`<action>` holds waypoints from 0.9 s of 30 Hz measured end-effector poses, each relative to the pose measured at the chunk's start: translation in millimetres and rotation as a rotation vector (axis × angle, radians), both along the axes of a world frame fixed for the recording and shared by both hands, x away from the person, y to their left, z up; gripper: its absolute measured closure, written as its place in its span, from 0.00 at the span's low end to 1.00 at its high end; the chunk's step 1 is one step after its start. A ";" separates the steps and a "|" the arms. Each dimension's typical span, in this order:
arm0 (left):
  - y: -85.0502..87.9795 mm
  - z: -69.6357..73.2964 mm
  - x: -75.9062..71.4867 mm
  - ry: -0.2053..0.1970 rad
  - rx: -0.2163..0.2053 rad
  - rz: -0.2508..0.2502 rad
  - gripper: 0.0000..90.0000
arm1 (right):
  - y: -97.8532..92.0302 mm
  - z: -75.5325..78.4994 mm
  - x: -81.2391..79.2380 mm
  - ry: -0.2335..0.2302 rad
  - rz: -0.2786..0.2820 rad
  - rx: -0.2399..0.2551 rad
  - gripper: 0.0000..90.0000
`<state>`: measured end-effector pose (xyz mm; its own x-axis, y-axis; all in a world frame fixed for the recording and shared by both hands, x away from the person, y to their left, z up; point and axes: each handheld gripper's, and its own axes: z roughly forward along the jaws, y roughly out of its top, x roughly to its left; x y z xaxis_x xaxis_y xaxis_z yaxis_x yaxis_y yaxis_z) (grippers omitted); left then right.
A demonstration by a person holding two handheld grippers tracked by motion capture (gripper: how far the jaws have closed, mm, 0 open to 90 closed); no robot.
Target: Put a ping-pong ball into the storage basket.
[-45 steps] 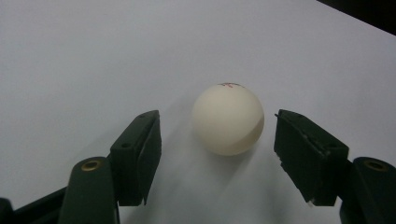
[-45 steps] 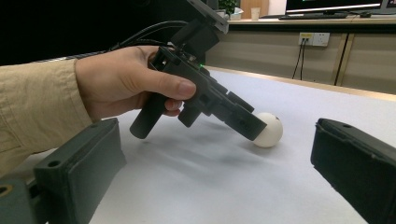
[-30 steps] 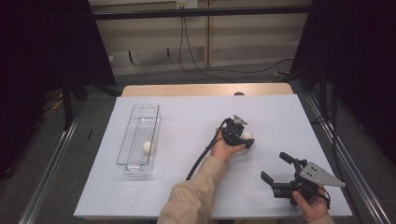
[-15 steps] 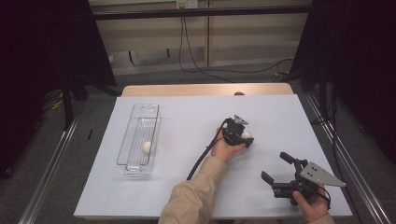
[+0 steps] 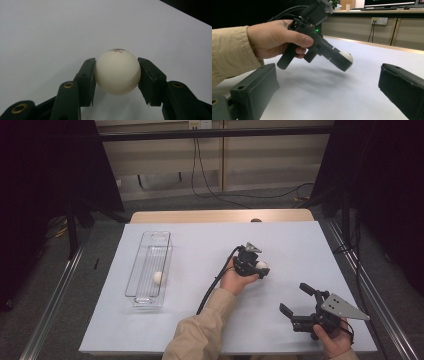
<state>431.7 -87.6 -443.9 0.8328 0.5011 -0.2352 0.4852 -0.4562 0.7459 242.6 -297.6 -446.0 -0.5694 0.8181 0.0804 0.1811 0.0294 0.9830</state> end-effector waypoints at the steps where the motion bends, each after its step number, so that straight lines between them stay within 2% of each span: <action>1: 2.0 0.6 0.2 -0.003 0.002 -0.002 0.57 | 0.1 0.0 0.0 0.000 0.000 0.000 0.02; 10: 15.8 3.9 -4.2 0.011 0.002 0.004 0.57 | 0.4 0.0 0.1 -0.001 0.000 -0.003 0.02; 14: 21.6 5.4 -6.1 0.010 0.015 -0.003 0.57 | 0.4 0.0 0.1 -0.002 -0.001 -0.005 0.02; 25: 38.5 11.8 -10.4 0.024 0.007 -0.001 0.57 | 1.2 -0.2 0.4 -0.002 0.002 -0.007 0.02; 27: 41.7 12.3 -10.6 0.017 0.013 0.000 0.57 | 1.6 0.0 0.1 -0.003 0.001 -0.006 0.02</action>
<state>421.1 -45.9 -431.6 0.8287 0.5044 -0.2425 0.4978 -0.4661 0.7314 242.7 -296.0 -446.1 -0.5708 0.8177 0.0742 0.1782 0.0351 0.9834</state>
